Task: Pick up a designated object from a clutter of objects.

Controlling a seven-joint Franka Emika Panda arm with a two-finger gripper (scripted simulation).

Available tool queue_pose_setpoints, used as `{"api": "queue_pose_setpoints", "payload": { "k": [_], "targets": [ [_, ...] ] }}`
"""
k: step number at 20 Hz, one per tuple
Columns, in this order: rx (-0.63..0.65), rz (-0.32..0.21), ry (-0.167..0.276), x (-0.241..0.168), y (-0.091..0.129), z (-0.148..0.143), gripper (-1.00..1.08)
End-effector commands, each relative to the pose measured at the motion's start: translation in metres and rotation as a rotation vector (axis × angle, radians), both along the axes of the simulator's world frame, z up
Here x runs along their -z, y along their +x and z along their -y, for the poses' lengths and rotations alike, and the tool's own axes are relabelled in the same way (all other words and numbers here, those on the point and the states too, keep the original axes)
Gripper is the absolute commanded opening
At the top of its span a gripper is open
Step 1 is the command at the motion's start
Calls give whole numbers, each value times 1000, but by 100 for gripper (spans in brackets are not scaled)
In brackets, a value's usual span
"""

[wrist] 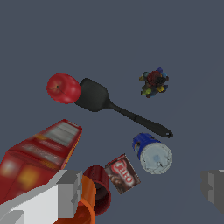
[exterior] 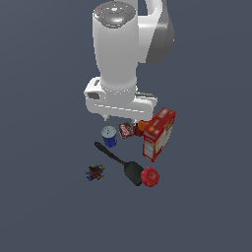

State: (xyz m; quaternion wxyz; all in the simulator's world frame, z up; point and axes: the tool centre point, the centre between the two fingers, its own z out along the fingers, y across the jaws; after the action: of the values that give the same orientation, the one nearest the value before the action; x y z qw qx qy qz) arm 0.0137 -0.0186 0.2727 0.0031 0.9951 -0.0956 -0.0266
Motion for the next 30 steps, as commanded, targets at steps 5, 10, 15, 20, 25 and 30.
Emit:
{"api": "queue_pose_setpoints", "payload": {
  "k": [5, 10, 15, 20, 25, 30],
  "targets": [
    [203, 5, 6, 26, 21, 15, 100],
    [369, 8, 8, 49, 37, 28, 100],
    [536, 12, 7, 72, 51, 42, 100],
    [702, 16, 2, 97, 64, 57, 100],
    [867, 22, -5, 123, 75, 73, 100],
    [1029, 29, -14, 148, 83, 90, 100]
  ]
}}
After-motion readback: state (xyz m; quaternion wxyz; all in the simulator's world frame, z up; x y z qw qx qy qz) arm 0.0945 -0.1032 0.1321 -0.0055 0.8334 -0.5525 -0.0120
